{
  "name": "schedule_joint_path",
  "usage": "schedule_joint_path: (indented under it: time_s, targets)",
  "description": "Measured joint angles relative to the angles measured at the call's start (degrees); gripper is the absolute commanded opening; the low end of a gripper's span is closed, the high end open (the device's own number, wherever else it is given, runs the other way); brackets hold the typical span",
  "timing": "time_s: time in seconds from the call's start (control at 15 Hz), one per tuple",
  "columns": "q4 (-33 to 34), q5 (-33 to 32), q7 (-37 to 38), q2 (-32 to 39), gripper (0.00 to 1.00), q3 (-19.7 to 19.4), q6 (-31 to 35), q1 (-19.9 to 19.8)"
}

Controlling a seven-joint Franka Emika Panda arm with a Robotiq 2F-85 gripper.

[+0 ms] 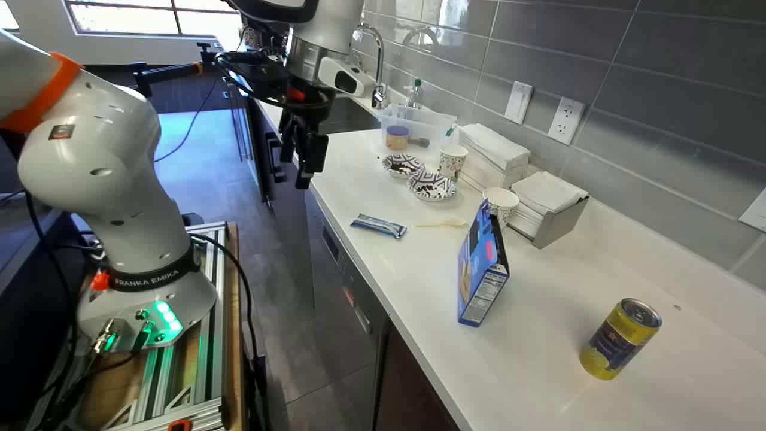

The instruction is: Pick up the spoon, get some of the objects from the bowl on the left and put them in the bowl on the right

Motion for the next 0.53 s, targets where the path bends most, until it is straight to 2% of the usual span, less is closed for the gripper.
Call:
schedule_joint_path:
  time_s: [0.53]
  targets:
    - [-0.63, 0.0, 0.0, 0.26, 1.0, 0.0, 0.0, 0.0]
